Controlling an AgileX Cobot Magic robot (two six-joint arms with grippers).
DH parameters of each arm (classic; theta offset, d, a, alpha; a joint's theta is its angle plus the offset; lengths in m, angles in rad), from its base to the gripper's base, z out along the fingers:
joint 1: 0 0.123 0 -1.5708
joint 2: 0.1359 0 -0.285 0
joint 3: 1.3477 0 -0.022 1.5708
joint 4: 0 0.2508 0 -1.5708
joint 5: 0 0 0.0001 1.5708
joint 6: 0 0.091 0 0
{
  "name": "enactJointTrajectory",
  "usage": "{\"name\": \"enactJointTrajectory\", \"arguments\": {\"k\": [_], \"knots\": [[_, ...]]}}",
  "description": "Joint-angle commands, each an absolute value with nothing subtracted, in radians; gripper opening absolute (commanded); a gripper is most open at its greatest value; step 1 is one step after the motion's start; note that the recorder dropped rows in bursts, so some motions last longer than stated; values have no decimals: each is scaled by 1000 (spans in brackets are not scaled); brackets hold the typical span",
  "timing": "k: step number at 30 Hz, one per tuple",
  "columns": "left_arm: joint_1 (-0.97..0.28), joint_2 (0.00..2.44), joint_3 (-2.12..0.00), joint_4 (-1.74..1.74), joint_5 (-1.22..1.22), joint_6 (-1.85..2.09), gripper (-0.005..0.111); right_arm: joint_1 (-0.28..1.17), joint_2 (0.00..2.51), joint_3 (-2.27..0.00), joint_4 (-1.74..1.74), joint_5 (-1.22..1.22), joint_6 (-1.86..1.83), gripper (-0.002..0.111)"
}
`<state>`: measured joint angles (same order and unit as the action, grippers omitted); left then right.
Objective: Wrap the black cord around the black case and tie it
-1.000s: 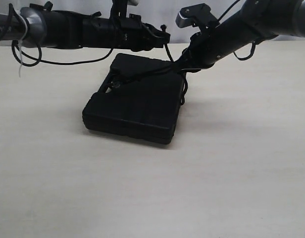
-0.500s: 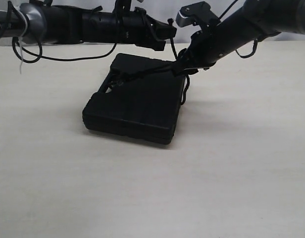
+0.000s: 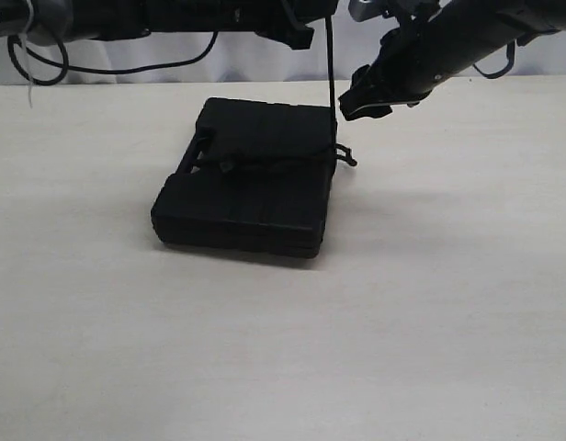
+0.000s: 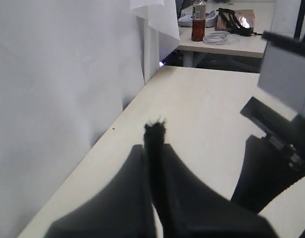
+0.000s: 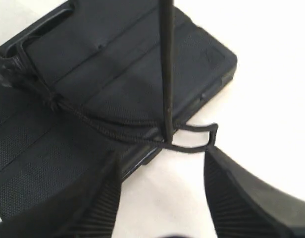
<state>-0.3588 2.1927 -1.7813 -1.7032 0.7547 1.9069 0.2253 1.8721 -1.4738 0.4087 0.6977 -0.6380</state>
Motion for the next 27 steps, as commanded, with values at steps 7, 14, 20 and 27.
{"name": "enactJointTrajectory", "arguments": {"k": [7, 14, 20, 27], "knots": [[-358, 2074, -1798, -1744, 756, 1912, 0, 222, 1870, -1450, 426, 631, -634, 48], [-368, 2026, -1798, -1744, 721, 1935, 0, 222, 1870, -1428, 433, 580, -634, 48], [-372, 2015, -1798, -1744, 715, 1940, 0, 222, 1870, -1428, 435, 580, -634, 48], [-375, 2017, -1798, -1630, 759, 1912, 0, 224, 1870, -1411, 593, 545, -792, 48]]}}
